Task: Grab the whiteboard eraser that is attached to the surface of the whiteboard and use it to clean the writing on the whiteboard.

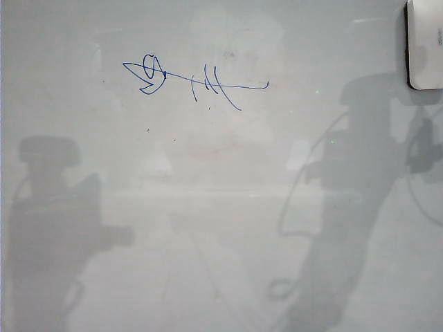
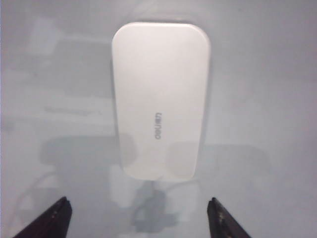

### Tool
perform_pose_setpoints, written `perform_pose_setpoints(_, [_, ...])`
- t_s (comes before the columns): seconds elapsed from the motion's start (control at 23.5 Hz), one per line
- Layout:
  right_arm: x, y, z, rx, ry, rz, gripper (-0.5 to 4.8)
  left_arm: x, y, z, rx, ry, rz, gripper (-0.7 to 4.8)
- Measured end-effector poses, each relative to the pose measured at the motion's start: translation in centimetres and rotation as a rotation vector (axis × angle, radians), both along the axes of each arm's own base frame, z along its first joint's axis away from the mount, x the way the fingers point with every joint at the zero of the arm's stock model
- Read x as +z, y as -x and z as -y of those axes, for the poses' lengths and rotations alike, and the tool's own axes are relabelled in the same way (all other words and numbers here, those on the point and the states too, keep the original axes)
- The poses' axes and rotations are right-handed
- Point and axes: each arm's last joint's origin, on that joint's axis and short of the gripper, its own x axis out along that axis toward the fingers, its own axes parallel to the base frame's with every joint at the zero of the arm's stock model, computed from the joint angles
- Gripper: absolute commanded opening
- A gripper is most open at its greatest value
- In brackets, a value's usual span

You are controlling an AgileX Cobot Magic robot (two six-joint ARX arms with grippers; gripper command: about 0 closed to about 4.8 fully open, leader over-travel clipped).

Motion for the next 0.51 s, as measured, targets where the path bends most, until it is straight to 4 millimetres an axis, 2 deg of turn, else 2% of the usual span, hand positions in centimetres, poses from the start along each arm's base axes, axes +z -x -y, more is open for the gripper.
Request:
perform_pose_setpoints(0.21, [-1.0, -3.1, -0.1, 0.003, 0.037, -0.003, 4.79, -0.2, 0.0, 0.0, 0.0, 0.0, -0.02, -0.05])
perform_pose_setpoints(0.38, [-0.4, -4.4, -0.1, -0.036, -0.022, 0.112, 4.79, -0.2, 0.0, 0.0, 0.0, 0.0, -0.021, -0.05])
perform_pose_setpoints(0.51, [-0.4, -4.7, 0.0, -0.074, -0.026, 0.116, 4.79, -0.2, 0.0, 0.0, 0.0, 0.0, -0.022, -0.05])
